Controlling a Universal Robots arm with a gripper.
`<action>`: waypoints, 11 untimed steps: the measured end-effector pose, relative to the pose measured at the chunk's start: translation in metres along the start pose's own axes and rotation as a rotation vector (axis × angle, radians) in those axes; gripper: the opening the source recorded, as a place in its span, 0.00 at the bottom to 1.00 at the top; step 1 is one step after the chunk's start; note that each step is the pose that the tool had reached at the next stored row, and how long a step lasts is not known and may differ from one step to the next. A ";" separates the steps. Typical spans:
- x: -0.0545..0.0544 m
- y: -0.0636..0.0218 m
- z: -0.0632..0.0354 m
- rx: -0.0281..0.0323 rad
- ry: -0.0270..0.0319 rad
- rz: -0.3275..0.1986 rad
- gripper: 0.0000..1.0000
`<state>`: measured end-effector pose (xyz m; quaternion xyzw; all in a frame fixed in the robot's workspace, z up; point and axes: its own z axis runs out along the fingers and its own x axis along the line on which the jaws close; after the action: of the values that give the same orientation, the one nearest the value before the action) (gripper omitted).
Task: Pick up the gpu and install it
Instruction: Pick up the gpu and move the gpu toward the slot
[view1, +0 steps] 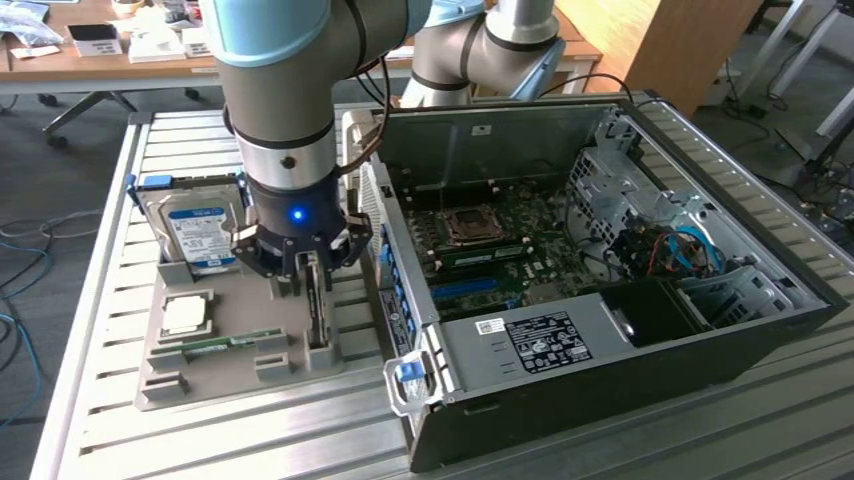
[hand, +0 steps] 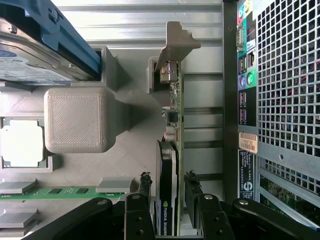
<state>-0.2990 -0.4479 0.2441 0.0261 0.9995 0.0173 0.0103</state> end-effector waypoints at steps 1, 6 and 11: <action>0.000 0.0000 0.0000 -0.0001 -0.0001 0.000 0.41; 0.000 0.0000 0.0002 -0.0003 -0.0002 0.000 0.41; 0.000 0.0000 0.0001 -0.0002 -0.0002 0.000 0.41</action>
<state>-0.2990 -0.4479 0.2439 0.0261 0.9995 0.0175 0.0104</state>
